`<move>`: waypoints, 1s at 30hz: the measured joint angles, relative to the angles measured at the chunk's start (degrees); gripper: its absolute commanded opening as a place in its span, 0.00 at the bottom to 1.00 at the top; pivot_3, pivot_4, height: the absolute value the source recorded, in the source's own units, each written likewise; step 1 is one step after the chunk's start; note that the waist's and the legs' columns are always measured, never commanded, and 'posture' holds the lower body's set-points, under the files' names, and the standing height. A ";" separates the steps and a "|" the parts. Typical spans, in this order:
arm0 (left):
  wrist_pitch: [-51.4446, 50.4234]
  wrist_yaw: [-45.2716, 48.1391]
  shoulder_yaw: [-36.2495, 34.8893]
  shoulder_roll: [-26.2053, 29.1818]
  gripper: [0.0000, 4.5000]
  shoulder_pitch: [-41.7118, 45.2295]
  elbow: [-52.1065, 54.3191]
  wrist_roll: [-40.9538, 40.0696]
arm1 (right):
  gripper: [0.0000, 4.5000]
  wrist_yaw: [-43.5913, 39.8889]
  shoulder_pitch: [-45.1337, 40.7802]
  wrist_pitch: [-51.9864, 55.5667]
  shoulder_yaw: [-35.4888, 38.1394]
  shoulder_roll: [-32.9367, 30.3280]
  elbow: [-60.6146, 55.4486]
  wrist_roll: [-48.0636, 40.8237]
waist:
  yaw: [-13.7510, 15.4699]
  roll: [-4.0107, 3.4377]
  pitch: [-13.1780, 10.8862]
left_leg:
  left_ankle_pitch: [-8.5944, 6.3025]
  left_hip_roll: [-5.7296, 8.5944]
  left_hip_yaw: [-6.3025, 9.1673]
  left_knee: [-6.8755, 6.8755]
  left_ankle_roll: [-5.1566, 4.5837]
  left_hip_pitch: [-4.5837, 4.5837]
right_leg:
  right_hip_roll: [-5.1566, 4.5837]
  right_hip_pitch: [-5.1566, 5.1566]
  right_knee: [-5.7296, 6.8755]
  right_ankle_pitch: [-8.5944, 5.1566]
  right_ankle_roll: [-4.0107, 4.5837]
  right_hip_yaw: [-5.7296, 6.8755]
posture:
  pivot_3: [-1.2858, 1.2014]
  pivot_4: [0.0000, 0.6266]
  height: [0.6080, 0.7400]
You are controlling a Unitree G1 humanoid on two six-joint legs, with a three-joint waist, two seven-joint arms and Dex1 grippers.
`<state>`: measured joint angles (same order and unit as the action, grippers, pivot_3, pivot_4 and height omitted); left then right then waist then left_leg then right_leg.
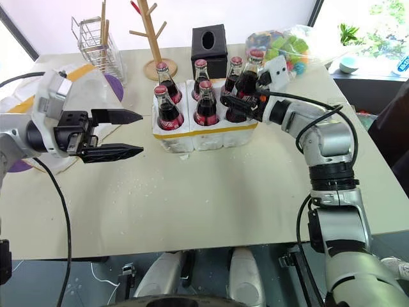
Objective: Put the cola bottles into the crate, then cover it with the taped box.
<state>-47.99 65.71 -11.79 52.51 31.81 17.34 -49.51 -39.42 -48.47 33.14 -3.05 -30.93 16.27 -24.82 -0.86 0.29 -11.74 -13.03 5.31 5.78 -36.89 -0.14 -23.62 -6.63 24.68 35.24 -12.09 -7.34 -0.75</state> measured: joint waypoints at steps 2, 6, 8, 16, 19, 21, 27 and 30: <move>0.00 0.03 0.17 -0.01 1.00 0.05 0.24 -0.01 | 0.86 -0.35 -0.03 -0.35 -1.09 0.37 1.22 1.65 | 0.07 0.00 0.00 | 0.01 -0.02 0.02 0.00 0.01 0.01 | 0.04 0.01 0.07 0.00 0.00 0.01 | 0.52 0.24 0.99; 0.00 0.17 0.25 0.00 1.00 0.04 0.20 0.03 | 0.99 -0.42 -0.53 0.39 -0.86 0.54 1.59 2.80 | 0.08 0.02 0.01 | 0.08 -0.02 0.06 -0.04 0.13 0.07 | 0.06 -0.06 0.09 0.02 0.04 0.01 | 0.52 0.24 0.99; 0.00 0.28 0.25 0.00 1.00 0.04 -0.07 0.04 | 0.99 -0.37 -0.45 0.49 -0.80 0.53 1.45 3.53 | 0.10 0.02 0.01 | 0.10 -0.02 0.06 -0.06 0.15 0.09 | 0.06 -0.09 0.09 0.01 0.04 0.01 | 0.52 0.24 0.99; -1.88 0.31 -7.58 7.29 1.00 -5.63 0.51 -0.75 | 0.99 -8.74 5.12 14.20 10.43 -15.93 -16.21 -6.08 | -0.02 0.00 -0.01 | 0.02 -0.04 0.05 0.03 0.05 -0.14 | 0.04 0.19 0.06 0.01 0.03 0.01 | 0.52 0.24 0.99; -3.09 2.21 -16.81 13.07 1.00 -13.29 0.47 0.29 | 0.99 -13.38 5.35 19.83 16.80 -22.92 -22.09 -12.86 | -0.83 0.00 -0.01 | -0.01 -0.23 -0.09 0.31 0.07 0.01 | 0.14 0.24 0.06 -0.02 0.09 -0.03 | 0.52 0.24 0.99; -2.87 5.71 -24.67 16.99 1.00 -20.56 -0.59 3.49 | 0.99 -16.34 6.34 23.26 19.98 -25.52 -25.60 -18.00 | -1.21 0.02 -0.01 | 0.00 -0.32 -0.18 0.51 0.07 0.18 | 0.16 0.16 0.00 -0.19 0.38 -0.04 | 0.52 0.24 0.99; 4.45 17.39 -41.64 23.71 1.00 -37.82 -12.82 20.51 | 0.99 -20.46 9.01 26.08 21.63 -27.05 -31.81 -25.15 | -1.48 0.00 0.00 | -0.01 -0.60 -0.98 0.64 0.08 0.33 | -0.16 0.25 -0.06 -0.25 0.54 -0.09 | 0.52 0.24 0.99; 13.68 21.82 -43.64 26.62 1.00 -42.89 -24.13 29.55 | 0.99 -21.40 8.22 26.07 21.48 -26.25 -32.88 -28.46 | -1.44 0.00 0.01 | -0.02 -0.61 -1.07 0.73 0.09 0.26 | -0.25 0.38 -0.15 -0.22 0.56 -0.10 | 0.52 0.24 0.99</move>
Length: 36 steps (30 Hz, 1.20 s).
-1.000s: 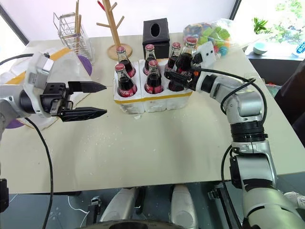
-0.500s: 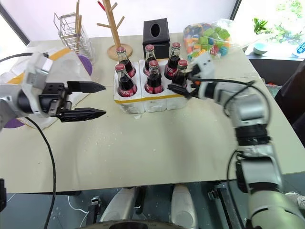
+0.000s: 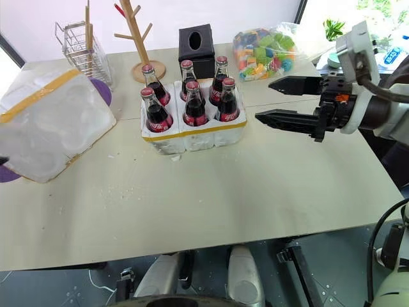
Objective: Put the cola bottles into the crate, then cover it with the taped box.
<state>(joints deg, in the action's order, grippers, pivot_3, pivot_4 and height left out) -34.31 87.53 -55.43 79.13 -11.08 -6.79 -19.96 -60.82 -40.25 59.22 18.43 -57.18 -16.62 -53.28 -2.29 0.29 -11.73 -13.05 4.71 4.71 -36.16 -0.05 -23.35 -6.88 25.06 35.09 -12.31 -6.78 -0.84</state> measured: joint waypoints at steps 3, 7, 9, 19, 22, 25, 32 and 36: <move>13.66 1.71 3.95 4.45 1.00 -1.17 -15.75 7.19 | 0.99 -0.76 -1.79 -0.58 -1.20 1.22 -0.06 -2.01 | 0.07 0.07 0.03 | -0.01 -0.07 -0.04 0.08 0.01 -0.10 | -0.03 0.20 0.00 0.02 0.02 0.00 | 0.52 0.24 0.99; 25.06 0.71 15.71 7.35 1.00 6.74 -30.28 9.99 | 0.99 -0.90 -2.25 -1.74 -3.97 2.12 0.21 -1.85 | 0.45 0.08 0.03 | -0.08 -0.07 -0.06 0.10 0.13 -0.17 | -0.05 0.29 0.00 0.03 0.01 0.00 | 0.52 0.24 0.99; 28.47 -0.45 23.43 8.04 1.00 13.99 -35.25 10.93 | 0.99 -0.90 -2.46 -2.20 -4.91 2.31 0.54 -1.71 | 0.64 0.12 0.02 | -0.09 -0.08 -0.05 0.09 0.15 -0.20 | -0.02 0.30 0.00 0.05 0.00 0.01 | 0.52 0.24 0.99; 36.40 -5.09 54.70 -2.27 1.00 57.05 -56.46 28.39 | 0.99 2.31 0.39 -1.62 -3.64 1.87 -1.35 -3.16 | 1.71 0.43 0.11 | 0.02 0.00 -0.18 -0.20 -0.03 -0.21 | 0.18 0.25 0.34 0.36 -0.45 0.10 | 0.52 0.24 0.99; 37.67 -6.49 58.36 -4.45 1.00 62.46 -60.63 31.87 | 0.99 4.13 2.06 -0.82 -1.75 1.53 -3.00 -4.33 | 1.33 0.60 0.13 | 0.02 -0.02 -0.17 -0.29 -0.03 -0.21 | 0.18 0.22 0.34 0.40 -0.50 0.03 | 0.52 0.24 0.99; 38.13 -8.62 60.82 -6.80 1.00 66.32 -63.91 34.42 | 0.99 5.78 3.35 -0.28 -0.79 1.31 -4.68 -5.76 | 1.33 0.61 0.14 | 0.01 -0.03 -0.15 -0.38 -0.04 -0.20 | 0.20 0.19 0.38 0.40 -0.51 0.04 | 0.52 0.24 0.99; 38.11 -8.89 62.29 -8.68 0.71 70.09 -67.17 36.50 | 1.00 8.21 5.28 0.07 0.56 0.32 -6.29 -7.85 | 1.62 0.64 0.15 | 0.00 -0.03 -0.11 -0.50 -0.05 -0.21 | 0.19 0.12 0.40 0.40 -0.51 0.06 | 0.52 0.24 0.99; 37.47 -6.92 62.56 -8.63 0.25 70.51 -67.30 36.78 | 1.00 9.02 7.02 0.02 1.29 -0.19 -7.11 -8.81 | 1.64 0.64 0.15 | -0.01 -0.03 -0.10 -0.58 -0.07 -0.21 | 0.18 0.08 0.41 0.40 -0.51 0.06 | 0.52 0.24 0.99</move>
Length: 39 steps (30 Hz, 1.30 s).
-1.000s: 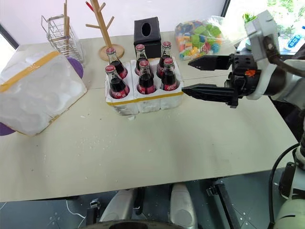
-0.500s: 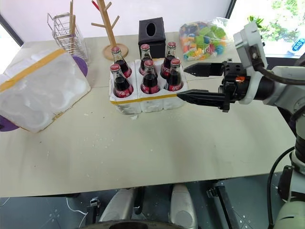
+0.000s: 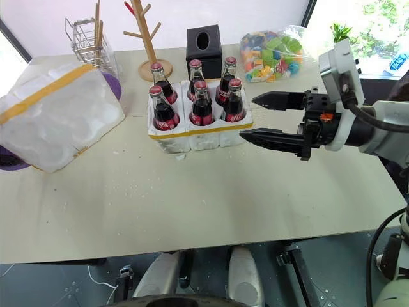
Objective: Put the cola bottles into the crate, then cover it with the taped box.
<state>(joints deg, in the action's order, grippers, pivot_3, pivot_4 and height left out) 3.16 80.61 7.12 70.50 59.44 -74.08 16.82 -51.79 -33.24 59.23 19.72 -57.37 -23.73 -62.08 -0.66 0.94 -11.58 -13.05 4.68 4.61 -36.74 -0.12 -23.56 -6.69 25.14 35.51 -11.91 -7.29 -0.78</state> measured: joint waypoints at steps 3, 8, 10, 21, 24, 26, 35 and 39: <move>-0.19 0.79 0.00 0.05 0.07 0.15 0.00 0.01 | 1.00 0.64 0.94 -0.16 0.02 0.00 -0.22 -0.05 | 0.03 0.00 0.00 | -0.03 0.00 0.01 -0.14 -0.04 -0.02 | 0.00 -0.05 0.01 0.00 -0.01 0.01 | 0.52 0.24 0.99; 2.73 -4.86 -1.41 -0.66 0.07 -0.27 0.08 -0.76 | 1.00 0.93 1.99 -0.94 0.02 -0.01 -0.33 -0.06 | 0.08 0.04 0.01 | -0.05 0.00 0.07 -0.30 -0.07 -0.03 | -0.02 -0.13 0.00 0.02 -0.04 0.03 | 0.52 0.24 0.99; 4.61 -8.37 -2.31 -1.37 0.07 -0.51 0.52 -1.53 | 1.00 0.75 2.81 -0.91 0.09 -0.29 -0.33 -0.14 | 0.05 0.07 0.01 | -0.05 0.00 0.08 -0.31 -0.06 -0.03 | -0.02 -0.14 -0.01 0.03 -0.05 0.03 | 0.52 0.24 0.99; 3.71 -22.66 -11.01 -10.00 0.07 -5.82 42.19 -11.86 | 1.00 3.80 6.22 -1.26 1.37 -2.09 -0.36 1.01 | 0.16 0.18 0.05 | -0.05 0.03 0.11 -0.44 -0.05 -0.50 | -0.06 0.20 -0.07 0.16 -0.12 0.01 | 0.52 0.24 0.99; -2.47 -28.20 -10.22 -13.10 0.07 -4.33 54.46 -9.87 | 1.00 5.25 6.32 -1.26 1.29 -1.23 -0.87 0.72 | 0.03 0.19 0.06 | -0.05 0.07 0.10 -0.44 -0.06 -0.50 | -0.04 0.19 -0.06 0.19 -0.16 0.01 | 0.52 0.24 0.99; -3.90 -31.63 -7.87 -14.15 0.07 -3.25 59.88 -6.14 | 1.00 6.25 6.35 -1.26 1.25 -0.19 -0.94 0.48 | -0.20 0.18 0.06 | -0.04 0.07 0.06 -0.43 -0.07 -0.48 | -0.03 0.19 -0.06 0.20 -0.16 -0.02 | 0.52 0.24 0.99; -4.30 -37.98 3.08 -16.98 0.07 -7.10 73.00 10.51 | 1.00 10.50 7.65 -1.24 1.47 1.35 -2.01 -1.72 | 0.10 0.18 0.05 | -0.04 0.08 0.04 -0.50 -0.08 -0.44 | 0.00 0.11 -0.06 0.22 -0.18 -0.04 | 0.52 0.24 0.99; -4.37 -39.80 5.68 -18.92 0.07 -9.75 76.59 16.12 | 1.00 12.20 8.37 -1.24 2.65 1.41 -2.22 -3.00 | 0.23 0.18 0.05 | -0.04 0.08 0.07 -0.51 -0.08 -0.45 | 0.00 0.10 -0.06 0.22 -0.19 -0.04 | 0.52 0.24 0.99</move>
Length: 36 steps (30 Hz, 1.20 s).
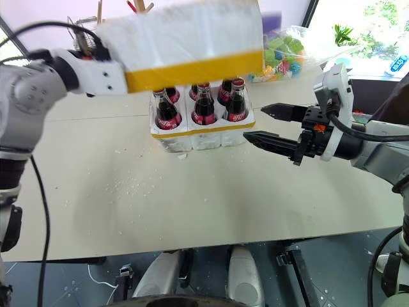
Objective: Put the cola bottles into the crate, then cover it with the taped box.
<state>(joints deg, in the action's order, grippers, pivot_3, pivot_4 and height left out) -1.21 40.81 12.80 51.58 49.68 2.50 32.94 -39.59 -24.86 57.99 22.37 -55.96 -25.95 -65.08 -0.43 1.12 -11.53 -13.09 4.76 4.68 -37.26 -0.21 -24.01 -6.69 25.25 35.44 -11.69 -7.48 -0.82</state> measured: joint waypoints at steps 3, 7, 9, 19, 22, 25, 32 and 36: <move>-0.95 -0.06 0.21 -1.16 0.07 -0.80 0.69 2.63 | 1.00 0.87 0.50 0.00 1.08 0.00 -0.30 -1.07 | -0.02 0.00 0.00 | 0.00 0.00 0.00 0.00 0.00 0.00 | 0.00 0.00 0.00 0.00 0.00 0.00 | 0.52 0.24 0.99; -0.93 0.12 1.43 -2.19 0.07 -1.87 2.56 5.70 | 1.00 1.77 1.93 -0.03 1.43 -0.01 -0.93 -1.52 | -0.05 0.00 0.00 | 0.00 0.00 -0.01 0.00 0.00 0.00 | 0.00 -0.01 0.00 0.00 0.00 0.00 | 0.52 0.24 0.99; -0.58 0.03 1.49 -1.99 0.30 -2.17 3.05 7.25 | 1.00 2.16 2.06 -0.10 1.47 -0.01 -0.95 -1.62 | -0.07 0.00 0.00 | 0.00 0.00 -0.01 0.00 0.00 0.02 | 0.00 -0.01 0.00 0.00 0.00 0.00 | 0.52 0.24 0.99; 0.64 1.81 0.66 -1.10 0.95 -9.48 5.71 7.29 | 1.00 2.47 2.69 -1.10 1.55 0.03 -0.79 -2.11 | -0.02 0.00 0.01 | 0.00 0.00 0.00 -0.02 -0.01 0.06 | 0.00 -0.05 0.00 0.01 0.01 0.00 | 0.52 0.24 0.99; -0.67 2.62 -3.91 0.07 0.95 -11.82 6.67 3.89 | 1.00 1.57 4.12 -1.54 1.54 -0.07 -0.52 -1.42 | -0.13 -0.01 0.01 | 0.00 -0.01 0.00 0.01 -0.01 0.08 | 0.00 -0.05 0.00 0.01 0.01 0.00 | 0.52 0.24 0.99; -5.58 5.44 -9.63 -1.64 0.95 -14.44 9.31 -3.88 | 1.00 0.57 5.88 -1.69 1.55 -0.17 0.10 -0.80 | -0.13 -0.01 0.01 | 0.00 -0.02 0.00 -0.01 -0.01 0.08 | 0.00 -0.06 0.01 0.01 0.01 0.01 | 0.52 0.24 0.99; -28.32 17.77 -31.88 -2.79 0.95 -19.40 9.97 -34.79 | 1.00 -3.07 9.69 -3.11 2.20 -1.33 2.90 3.06 | -0.36 -0.01 0.01 | 0.00 -0.04 -0.01 -0.01 -0.01 0.22 | 0.05 -0.13 0.04 0.01 0.02 0.01 | 0.52 0.24 0.99; -51.92 34.42 -43.19 5.23 0.95 -21.01 3.48 -58.57 | 1.00 -6.53 10.66 -5.04 2.13 -2.24 6.04 6.73 | -0.60 0.01 -0.01 | -0.01 -0.10 -0.02 -0.03 -0.01 0.29 | 0.15 -0.23 0.02 0.00 0.03 0.04 | 0.52 0.24 0.99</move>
<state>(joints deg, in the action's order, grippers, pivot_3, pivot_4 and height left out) -53.14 75.23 -30.39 56.81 28.67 5.98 -25.63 -46.12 -14.21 52.95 24.49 -58.20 -19.92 -58.35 -1.03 1.14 -11.54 -13.10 4.66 4.66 -37.28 -0.21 -23.72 -6.54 25.01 35.46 -11.69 -7.45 -0.78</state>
